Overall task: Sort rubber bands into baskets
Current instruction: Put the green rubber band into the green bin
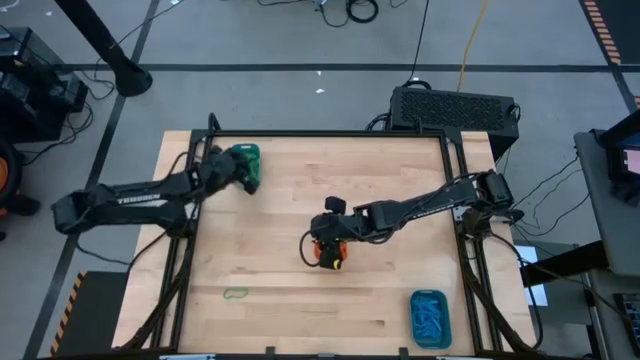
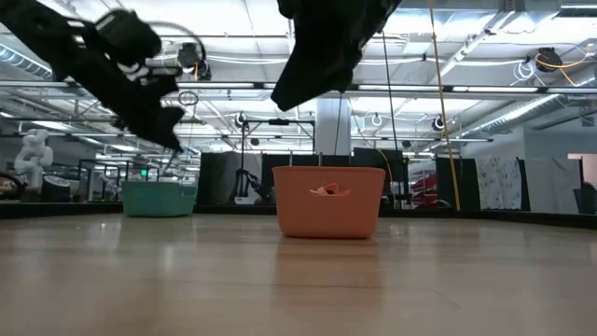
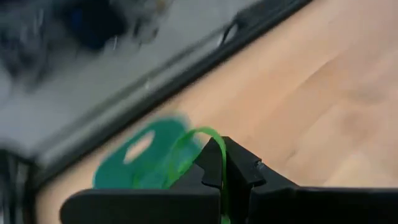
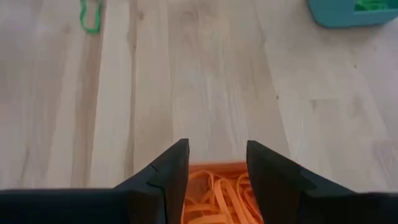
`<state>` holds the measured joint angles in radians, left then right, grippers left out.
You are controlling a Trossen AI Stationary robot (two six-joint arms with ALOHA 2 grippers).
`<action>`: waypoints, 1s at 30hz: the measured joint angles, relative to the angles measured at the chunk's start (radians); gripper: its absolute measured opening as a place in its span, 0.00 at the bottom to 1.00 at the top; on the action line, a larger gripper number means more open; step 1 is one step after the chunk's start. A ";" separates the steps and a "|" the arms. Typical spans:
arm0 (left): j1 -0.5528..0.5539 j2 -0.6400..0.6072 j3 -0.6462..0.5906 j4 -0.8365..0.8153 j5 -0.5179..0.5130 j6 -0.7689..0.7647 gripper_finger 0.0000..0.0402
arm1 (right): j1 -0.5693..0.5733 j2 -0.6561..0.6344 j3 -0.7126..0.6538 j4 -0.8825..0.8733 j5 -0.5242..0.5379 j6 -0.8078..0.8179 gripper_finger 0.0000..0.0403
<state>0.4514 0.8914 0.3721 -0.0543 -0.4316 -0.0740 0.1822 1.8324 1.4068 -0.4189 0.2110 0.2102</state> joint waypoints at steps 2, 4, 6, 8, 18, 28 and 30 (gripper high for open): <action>0.083 0.027 0.000 -0.042 0.044 -0.051 0.00 | 0.000 0.000 -0.010 -0.005 0.000 -0.008 0.38; 0.145 0.054 0.000 -0.054 0.096 -0.078 0.00 | 0.000 0.001 -0.015 -0.008 -0.001 -0.010 0.38; 0.180 0.070 0.000 -0.062 0.158 -0.078 0.01 | 0.002 0.001 -0.014 -0.006 -0.001 -0.013 0.38; 0.191 0.075 0.000 -0.062 0.204 -0.079 0.03 | 0.003 0.000 -0.014 -0.011 -0.002 -0.013 0.38; 0.190 0.075 0.000 -0.096 0.221 -0.078 0.29 | 0.005 0.000 -0.014 -0.022 -0.008 -0.012 0.38; 0.185 0.075 0.172 -0.417 0.478 -0.089 0.36 | 0.023 0.000 -0.014 -0.034 -0.008 -0.013 0.38; 0.159 0.074 0.230 -0.474 0.598 -0.124 0.36 | 0.024 0.000 -0.014 -0.030 -0.008 -0.003 0.38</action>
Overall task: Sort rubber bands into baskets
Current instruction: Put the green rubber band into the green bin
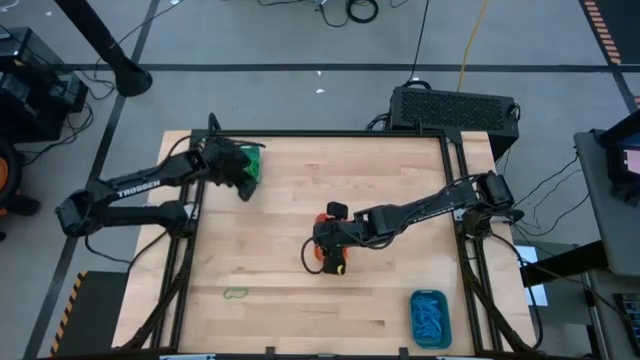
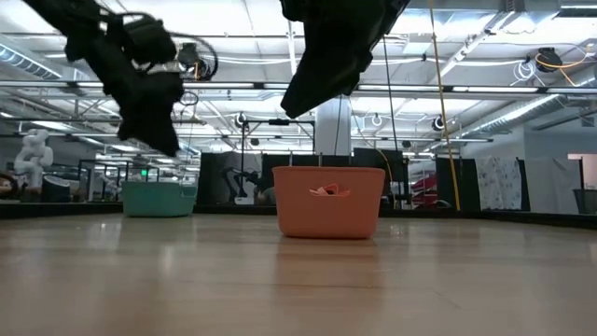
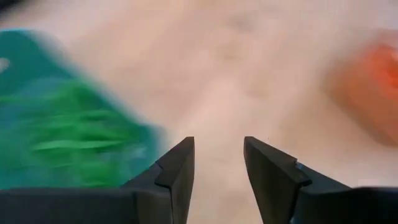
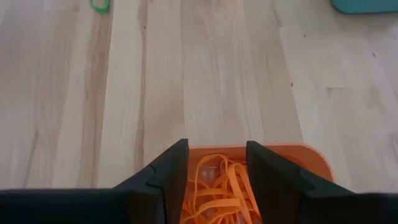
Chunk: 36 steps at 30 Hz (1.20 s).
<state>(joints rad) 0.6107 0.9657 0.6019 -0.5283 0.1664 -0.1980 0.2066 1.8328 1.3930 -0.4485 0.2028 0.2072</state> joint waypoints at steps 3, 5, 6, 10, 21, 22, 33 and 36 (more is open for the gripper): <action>-0.098 -0.011 0.053 -0.057 0.140 -0.025 0.36 | 0.005 0.000 0.000 0.002 0.000 0.040 0.38; -0.208 -0.021 0.062 -0.062 0.165 -0.065 0.36 | 0.010 0.000 0.000 0.002 -0.004 0.051 0.38; -0.268 -0.026 0.062 -0.063 0.165 -0.091 0.36 | 0.013 0.000 0.000 0.002 -0.021 0.052 0.38; -0.547 -0.022 0.062 -0.057 0.114 -0.225 0.36 | 0.031 0.000 0.000 0.003 -0.078 0.055 0.38; -1.194 0.188 0.062 0.083 -0.223 -0.426 0.36 | 0.066 0.000 0.001 0.054 -0.078 0.095 0.38; -1.231 0.222 0.062 0.089 -0.239 -0.432 0.36 | 0.066 0.000 0.001 0.059 -0.078 0.095 0.38; -1.382 0.479 0.062 0.139 -0.277 -0.530 0.36 | 0.066 0.000 0.001 0.079 -0.077 0.093 0.38; -1.386 0.511 0.062 0.144 -0.275 -0.531 0.36 | 0.066 0.000 0.001 0.079 -0.077 0.092 0.38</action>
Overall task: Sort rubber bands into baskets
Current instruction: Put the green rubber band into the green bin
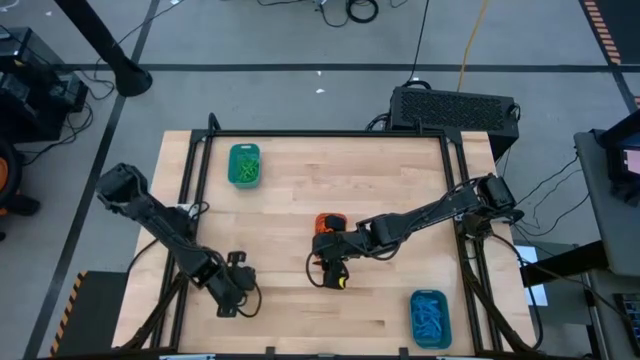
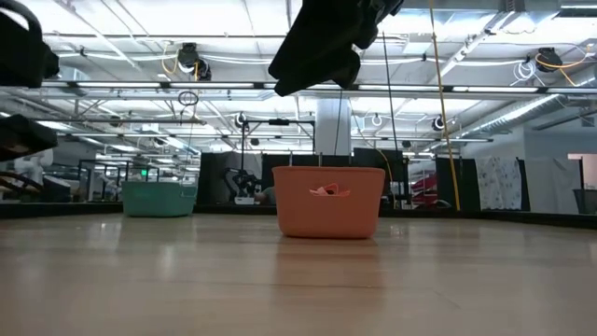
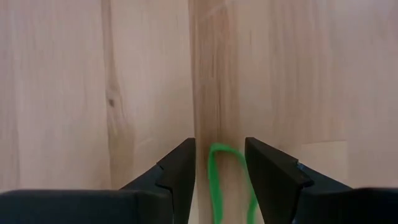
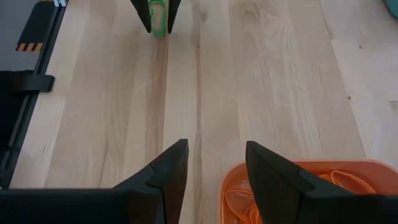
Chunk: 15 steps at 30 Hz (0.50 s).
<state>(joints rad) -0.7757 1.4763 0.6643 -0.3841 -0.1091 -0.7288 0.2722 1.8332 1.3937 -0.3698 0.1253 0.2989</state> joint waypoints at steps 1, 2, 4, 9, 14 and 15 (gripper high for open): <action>0.000 0.010 0.000 0.003 0.003 0.000 0.36 | 0.000 0.000 0.000 0.000 0.000 0.000 0.38; 0.000 0.019 0.000 0.002 0.008 0.000 0.36 | 0.000 0.000 0.000 0.000 0.000 0.000 0.38; 0.000 0.031 0.001 0.003 0.016 0.000 0.36 | 0.000 0.000 0.000 0.000 0.000 -0.006 0.38; 0.001 0.053 0.005 -0.030 0.045 -0.027 0.34 | 0.000 0.000 0.000 -0.001 0.000 -0.008 0.38; 0.001 0.033 0.003 -0.060 0.070 -0.051 0.15 | 0.000 0.000 0.000 -0.002 0.000 -0.017 0.38; 0.000 0.024 0.002 -0.060 0.074 -0.051 0.09 | 0.000 0.000 0.000 -0.002 0.001 -0.020 0.38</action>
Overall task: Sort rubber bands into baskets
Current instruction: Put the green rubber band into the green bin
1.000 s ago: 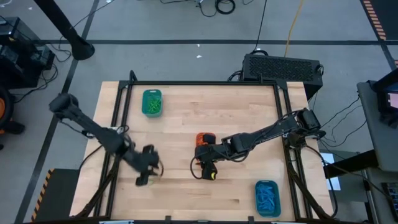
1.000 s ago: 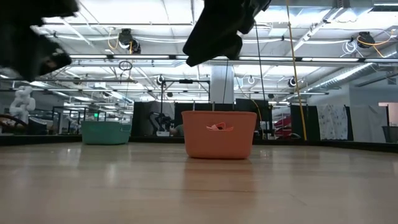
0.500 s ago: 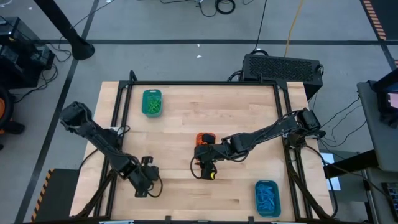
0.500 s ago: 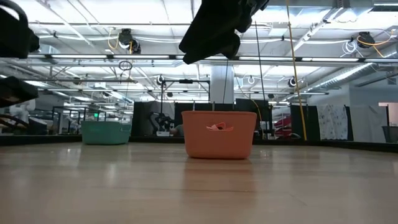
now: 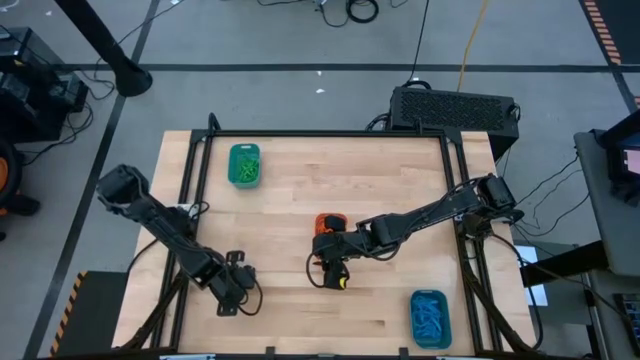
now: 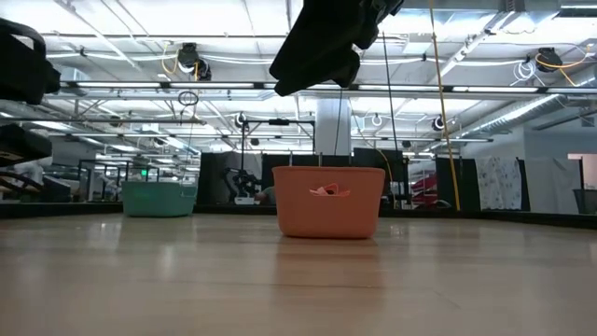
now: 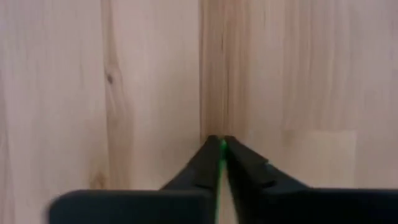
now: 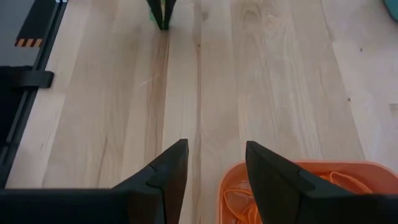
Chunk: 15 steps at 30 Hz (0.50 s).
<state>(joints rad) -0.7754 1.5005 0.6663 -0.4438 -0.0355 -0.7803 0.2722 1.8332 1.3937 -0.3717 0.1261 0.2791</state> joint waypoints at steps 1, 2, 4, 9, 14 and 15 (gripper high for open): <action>0.000 -0.011 -0.002 -0.004 0.002 0.000 0.05 | 0.000 0.000 0.000 0.000 0.000 -0.003 0.38; -0.001 -0.022 -0.002 -0.010 0.006 0.002 0.03 | 0.000 0.000 0.000 0.000 0.000 -0.003 0.38; -0.002 -0.054 -0.004 -0.026 0.005 0.007 0.03 | 0.000 0.000 0.000 0.000 0.000 -0.003 0.38; 0.020 -0.164 0.005 -0.041 -0.134 0.091 0.01 | 0.000 0.000 0.000 0.000 0.001 -0.015 0.38; 0.104 -0.301 0.012 -0.105 -0.526 0.185 0.01 | -0.003 0.000 0.000 0.000 0.004 -0.085 0.38; 0.135 -0.325 0.012 -0.132 -0.597 0.186 0.01 | -0.005 0.000 0.000 0.000 0.004 -0.110 0.38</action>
<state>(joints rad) -0.6406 1.1755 0.6785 -0.5762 -0.6329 -0.5946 0.2676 1.8332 1.3937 -0.3714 0.1304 0.1695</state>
